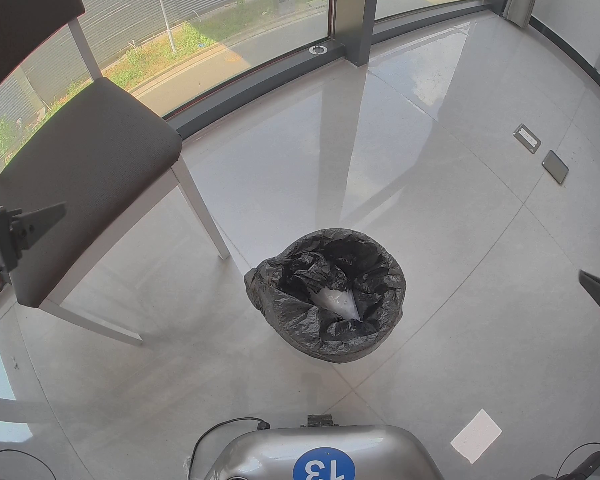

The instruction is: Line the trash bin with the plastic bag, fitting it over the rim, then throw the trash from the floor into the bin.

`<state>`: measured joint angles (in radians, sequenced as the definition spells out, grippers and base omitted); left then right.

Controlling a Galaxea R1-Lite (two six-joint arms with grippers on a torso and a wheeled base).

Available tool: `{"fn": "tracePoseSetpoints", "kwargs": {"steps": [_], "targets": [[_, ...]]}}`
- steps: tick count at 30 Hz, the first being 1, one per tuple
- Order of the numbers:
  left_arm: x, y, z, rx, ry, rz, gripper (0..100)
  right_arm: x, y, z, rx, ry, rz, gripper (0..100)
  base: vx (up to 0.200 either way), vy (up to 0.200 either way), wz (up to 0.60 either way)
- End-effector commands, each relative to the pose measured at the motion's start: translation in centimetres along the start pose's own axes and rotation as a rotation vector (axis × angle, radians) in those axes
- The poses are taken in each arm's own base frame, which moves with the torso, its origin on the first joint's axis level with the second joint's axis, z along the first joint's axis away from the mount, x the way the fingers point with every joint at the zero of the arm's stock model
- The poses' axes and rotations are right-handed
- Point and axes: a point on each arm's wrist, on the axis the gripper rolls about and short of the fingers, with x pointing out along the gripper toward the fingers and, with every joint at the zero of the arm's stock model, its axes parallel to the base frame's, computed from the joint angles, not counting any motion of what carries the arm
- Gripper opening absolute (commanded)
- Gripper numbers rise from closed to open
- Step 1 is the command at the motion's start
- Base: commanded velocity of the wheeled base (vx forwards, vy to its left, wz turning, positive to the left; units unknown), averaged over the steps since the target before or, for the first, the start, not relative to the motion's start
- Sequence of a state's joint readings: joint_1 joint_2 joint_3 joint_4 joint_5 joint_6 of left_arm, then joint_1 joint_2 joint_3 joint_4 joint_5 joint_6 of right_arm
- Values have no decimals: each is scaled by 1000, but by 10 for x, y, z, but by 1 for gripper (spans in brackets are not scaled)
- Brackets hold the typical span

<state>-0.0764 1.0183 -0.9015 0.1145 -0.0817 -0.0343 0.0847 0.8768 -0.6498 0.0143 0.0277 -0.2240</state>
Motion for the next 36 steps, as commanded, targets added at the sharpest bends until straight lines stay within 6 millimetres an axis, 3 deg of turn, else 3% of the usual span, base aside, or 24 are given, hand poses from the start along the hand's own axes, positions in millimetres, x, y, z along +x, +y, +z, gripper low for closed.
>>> {"fn": "tracePoseSetpoints", "kwargs": {"steps": [1, 2, 4, 7, 9, 10, 16, 18, 21, 27, 36], "targets": [[-168, -10, -39, -2, -143, 148, 100, -146, 30, -88, 110, -129, -111, 100, 0, 0, 0], [-194, -14, -62, -3, -144, 191, 100, -160, 37, -109, 137, -139, -107, 100, 0, 0, 0], [-212, -21, -80, -11, -141, 237, 100, -166, 40, -123, 177, -155, -96, 100, 0, 0, 0], [-231, -33, -105, -24, -129, 285, 100, -163, 40, -125, 236, -160, -60, 100, 0, 0, 0], [-234, -35, -109, -23, -131, 286, 100, -162, 39, -125, 235, -165, -41, 100, 0, 0, 0], [-243, -40, -124, -20, -141, 274, 100, -151, 32, -133, 213, -166, 89, 100, 0, 0, 0], [-246, -49, -141, -23, -165, 291, 100, -115, 38, -156, 246, -114, 10, 100, 0, 0, 0], [-242, -48, -143, -37, -156, 289, 100, -95, 41, -173, 242, -88, -54, 100, 0, 0, 0], [-231, -44, -142, -38, -166, 290, 100, -83, 41, -175, 285, -219, -83, 100, 0, 0, 0], [-186, -30, -150, -34, -182, 289, 100, -79, 42, -177, 342, -251, -59, 100, 0, 0, 0], [-116, -14, -193, -4, -190, 104, 100, -79, 41, -177, 342, -254, -61, 100, 0, 0, 0]]}}
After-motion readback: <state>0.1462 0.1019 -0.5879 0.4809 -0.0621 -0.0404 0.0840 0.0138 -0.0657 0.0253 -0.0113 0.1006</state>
